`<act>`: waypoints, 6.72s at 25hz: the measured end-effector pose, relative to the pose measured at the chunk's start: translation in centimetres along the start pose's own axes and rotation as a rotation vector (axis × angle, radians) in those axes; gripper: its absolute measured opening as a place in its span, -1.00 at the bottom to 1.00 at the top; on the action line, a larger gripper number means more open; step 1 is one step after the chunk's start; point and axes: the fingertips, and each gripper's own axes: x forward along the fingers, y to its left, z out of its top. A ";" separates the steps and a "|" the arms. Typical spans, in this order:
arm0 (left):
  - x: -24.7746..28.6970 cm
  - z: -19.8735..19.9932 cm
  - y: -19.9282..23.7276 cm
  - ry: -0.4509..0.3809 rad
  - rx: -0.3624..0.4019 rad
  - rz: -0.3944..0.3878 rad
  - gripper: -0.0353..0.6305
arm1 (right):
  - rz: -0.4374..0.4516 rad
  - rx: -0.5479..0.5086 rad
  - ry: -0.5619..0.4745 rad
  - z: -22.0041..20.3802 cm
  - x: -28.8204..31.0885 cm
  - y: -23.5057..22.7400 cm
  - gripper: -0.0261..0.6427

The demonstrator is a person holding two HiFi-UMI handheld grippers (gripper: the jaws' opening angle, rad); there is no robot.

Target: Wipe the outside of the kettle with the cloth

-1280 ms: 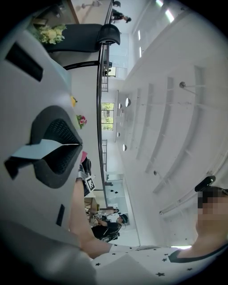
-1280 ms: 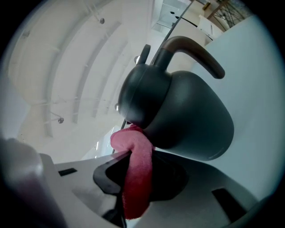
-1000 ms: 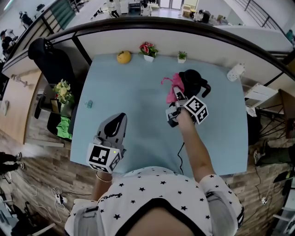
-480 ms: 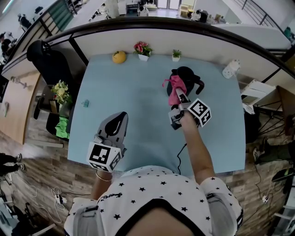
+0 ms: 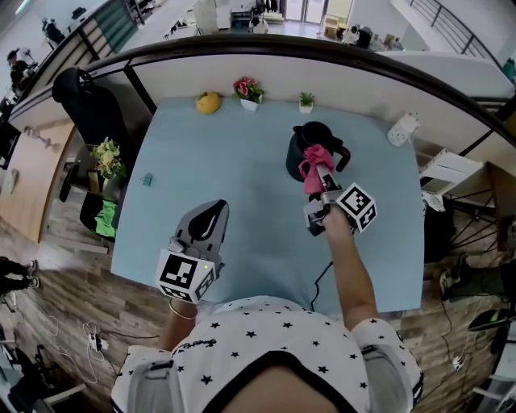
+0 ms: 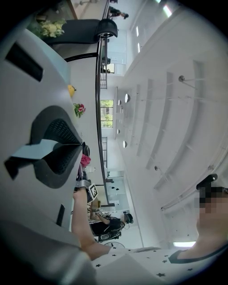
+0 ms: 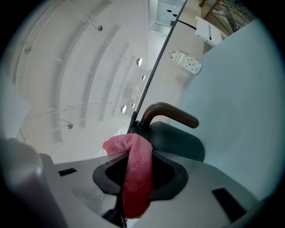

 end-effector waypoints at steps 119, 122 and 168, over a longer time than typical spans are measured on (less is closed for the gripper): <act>0.2 -1.9 3.0 0.063 -0.038 -0.002 -0.81 | -0.051 0.287 0.033 -6.9 1.3 -5.3 -0.64; 0.4 -1.7 2.6 0.063 -0.033 -0.013 -0.81 | -0.056 0.289 0.013 -5.4 -0.2 -6.1 -0.64; -1.5 -2.7 5.3 0.099 -0.047 0.088 -0.81 | -0.044 0.534 -0.016 -11.5 4.8 -7.7 -0.66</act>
